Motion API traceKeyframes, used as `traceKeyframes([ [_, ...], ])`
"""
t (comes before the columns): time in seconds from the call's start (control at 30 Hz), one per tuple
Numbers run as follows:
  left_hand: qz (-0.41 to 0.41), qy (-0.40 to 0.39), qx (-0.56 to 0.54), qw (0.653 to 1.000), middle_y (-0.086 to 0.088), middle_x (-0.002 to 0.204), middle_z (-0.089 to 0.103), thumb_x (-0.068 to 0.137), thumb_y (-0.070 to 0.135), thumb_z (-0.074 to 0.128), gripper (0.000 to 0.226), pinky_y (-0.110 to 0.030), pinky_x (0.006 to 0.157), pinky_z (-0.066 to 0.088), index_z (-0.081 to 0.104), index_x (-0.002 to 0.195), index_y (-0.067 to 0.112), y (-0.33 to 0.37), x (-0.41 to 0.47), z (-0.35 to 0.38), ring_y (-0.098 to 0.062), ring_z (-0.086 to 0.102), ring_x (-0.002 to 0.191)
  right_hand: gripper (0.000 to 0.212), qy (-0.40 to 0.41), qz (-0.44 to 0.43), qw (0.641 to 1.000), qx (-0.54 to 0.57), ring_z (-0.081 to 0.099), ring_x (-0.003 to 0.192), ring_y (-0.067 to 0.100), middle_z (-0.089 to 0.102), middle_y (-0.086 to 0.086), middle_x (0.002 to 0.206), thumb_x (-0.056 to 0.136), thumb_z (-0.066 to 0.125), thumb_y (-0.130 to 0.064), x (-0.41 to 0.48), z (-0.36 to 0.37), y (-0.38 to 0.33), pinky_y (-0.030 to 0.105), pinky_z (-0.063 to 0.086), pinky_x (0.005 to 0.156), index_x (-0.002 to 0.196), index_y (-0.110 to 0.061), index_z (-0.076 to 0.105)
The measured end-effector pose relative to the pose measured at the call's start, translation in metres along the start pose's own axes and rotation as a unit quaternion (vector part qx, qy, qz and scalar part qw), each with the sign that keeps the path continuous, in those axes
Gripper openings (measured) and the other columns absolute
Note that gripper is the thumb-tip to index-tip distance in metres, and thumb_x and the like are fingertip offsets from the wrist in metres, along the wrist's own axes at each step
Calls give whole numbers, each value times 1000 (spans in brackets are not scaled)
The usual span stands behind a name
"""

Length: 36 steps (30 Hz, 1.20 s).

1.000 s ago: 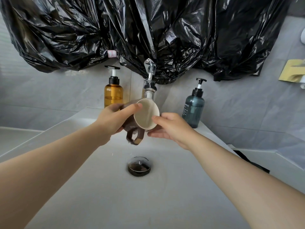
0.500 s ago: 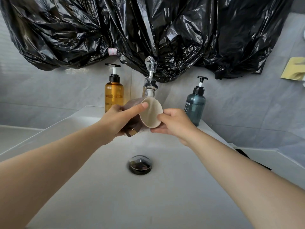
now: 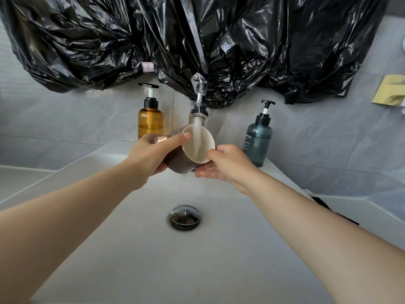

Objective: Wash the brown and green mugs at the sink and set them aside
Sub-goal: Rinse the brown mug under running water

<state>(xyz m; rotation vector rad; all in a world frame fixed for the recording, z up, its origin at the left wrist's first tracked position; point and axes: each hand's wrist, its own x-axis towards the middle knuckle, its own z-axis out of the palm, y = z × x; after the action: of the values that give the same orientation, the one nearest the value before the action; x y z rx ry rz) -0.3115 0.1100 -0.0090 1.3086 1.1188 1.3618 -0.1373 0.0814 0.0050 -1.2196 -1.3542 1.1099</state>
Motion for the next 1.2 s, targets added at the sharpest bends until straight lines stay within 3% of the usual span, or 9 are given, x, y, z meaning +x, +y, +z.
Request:
traceKeyframes([
  [0.1, -9, -15, -16, 1000, -6, 115, 69, 46, 51, 90, 83, -29, 74, 56, 62, 117, 22, 2, -2, -1, -17, 67, 96, 27, -20, 25, 997, 66, 71, 59, 22, 69, 24, 78, 97, 41, -3, 0, 1, -1, 20, 58, 57, 116, 14, 52],
  [0.2, -20, -5, -26, 999, -5, 119, 65, 64, 42, 86, 72, -33, 68, 58, 54, 125, 21, 1, -3, -1, -23, 67, 102, 26, -44, 37, 998, 16, 71, 61, 21, 70, 22, 79, 99, 45, -12, -3, -1, -3, 21, 58, 58, 109, 9, 57],
  [0.43, -29, -5, -5, 1000, -5, 116, 63, 56, 52, 84, 81, -42, 80, 60, 53, 122, 18, 6, -8, 3, -21, 67, 100, 27, -47, 28, 998, -6, 71, 61, 21, 69, 23, 77, 97, 38, -1, -2, 5, 2, 21, 59, 59, 111, 13, 57],
  [0.57, -59, -38, -19, 997, -13, 111, 68, 79, 39, 78, 57, -42, 71, 62, 55, 124, 12, 5, -11, 2, -32, 72, 93, 33, -72, 26, 997, 18, 72, 68, 23, 71, 23, 82, 103, 43, -21, -2, 3, -2, 23, 60, 66, 113, 8, 57],
  [0.63, -63, -21, -11, 998, -12, 114, 67, 70, 52, 78, 68, -41, 69, 62, 57, 123, 15, 4, -10, 2, -32, 71, 95, 37, -64, 22, 998, -18, 72, 71, 25, 70, 24, 86, 103, 46, -28, -1, -1, -5, 25, 61, 67, 119, 4, 56],
  [0.77, -19, 5, 66, 998, -5, 112, 67, 34, 78, 76, 107, -40, 76, 62, 57, 120, 18, 6, -10, 2, -25, 70, 96, 29, -81, 30, 996, -28, 72, 65, 23, 69, 25, 83, 99, 40, -7, -5, 2, -2, 23, 60, 63, 118, 11, 54],
  [0.9, -24, -42, 44, 998, -8, 114, 69, 38, 64, 86, 107, -41, 80, 61, 52, 126, 14, 9, -11, -1, -25, 73, 93, 28, -89, 36, 995, 21, 72, 64, 23, 71, 23, 77, 98, 39, -6, -4, 2, -1, 21, 59, 61, 112, 11, 57],
  [1.07, -61, -28, 25, 997, -8, 117, 67, 57, 61, 75, 78, -41, 78, 61, 58, 121, 21, 1, -11, 3, -25, 70, 100, 40, -60, 13, 996, -70, 70, 62, 24, 71, 24, 81, 103, 42, -27, -1, -6, -1, 23, 59, 58, 109, 8, 58],
  [1.2, -133, -27, -37, 990, -7, 97, 70, 85, 59, 55, 42, -35, 66, 55, 60, 103, 22, 8, -13, 5, -26, 69, 91, 46, -30, -36, 990, -135, 64, 92, 22, 65, 13, 107, 100, 42, -47, 5, -13, 2, 33, 60, 78, 120, -10, 59],
])
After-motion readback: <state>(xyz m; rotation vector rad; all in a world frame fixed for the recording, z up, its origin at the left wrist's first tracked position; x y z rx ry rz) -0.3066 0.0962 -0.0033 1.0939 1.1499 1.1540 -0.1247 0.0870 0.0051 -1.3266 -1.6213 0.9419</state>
